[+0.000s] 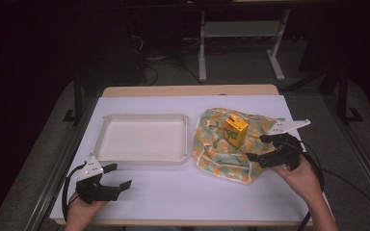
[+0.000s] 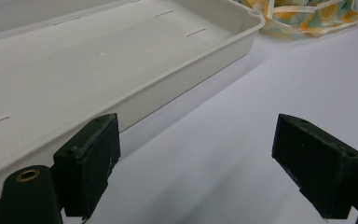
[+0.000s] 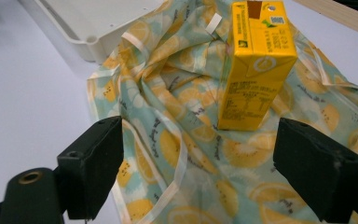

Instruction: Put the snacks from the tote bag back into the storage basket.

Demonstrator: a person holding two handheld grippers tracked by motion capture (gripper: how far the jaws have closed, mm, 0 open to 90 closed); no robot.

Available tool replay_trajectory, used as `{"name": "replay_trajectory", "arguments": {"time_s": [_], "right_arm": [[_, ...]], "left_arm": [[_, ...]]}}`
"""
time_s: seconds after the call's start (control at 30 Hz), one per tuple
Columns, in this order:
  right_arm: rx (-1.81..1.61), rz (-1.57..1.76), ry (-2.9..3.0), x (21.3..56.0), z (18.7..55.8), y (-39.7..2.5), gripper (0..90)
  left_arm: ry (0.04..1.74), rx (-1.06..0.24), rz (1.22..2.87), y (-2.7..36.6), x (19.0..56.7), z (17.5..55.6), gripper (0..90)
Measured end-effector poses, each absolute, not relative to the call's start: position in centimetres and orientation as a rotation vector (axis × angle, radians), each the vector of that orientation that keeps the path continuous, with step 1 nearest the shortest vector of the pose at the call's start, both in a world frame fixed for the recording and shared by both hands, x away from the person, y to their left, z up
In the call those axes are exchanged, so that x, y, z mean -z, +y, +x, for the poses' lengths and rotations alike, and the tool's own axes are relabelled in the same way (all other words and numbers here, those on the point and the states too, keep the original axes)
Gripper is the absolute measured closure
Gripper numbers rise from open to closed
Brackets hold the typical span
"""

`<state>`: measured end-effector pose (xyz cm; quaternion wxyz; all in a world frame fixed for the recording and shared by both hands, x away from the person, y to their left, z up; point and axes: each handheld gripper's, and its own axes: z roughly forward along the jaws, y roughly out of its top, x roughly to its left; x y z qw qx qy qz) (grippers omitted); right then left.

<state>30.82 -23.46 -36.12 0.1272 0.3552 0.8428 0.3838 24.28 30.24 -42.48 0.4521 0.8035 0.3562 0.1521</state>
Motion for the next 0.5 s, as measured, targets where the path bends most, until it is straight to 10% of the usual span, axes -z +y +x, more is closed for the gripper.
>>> {"name": "replay_trajectory", "arguments": {"time_s": [0.5], "right_arm": [[-1.075,1.027,2.491,34.9,33.9,-22.4,15.7]], "left_arm": [[0.876,-0.373,1.984,30.2,42.4,24.3,14.7]]}}
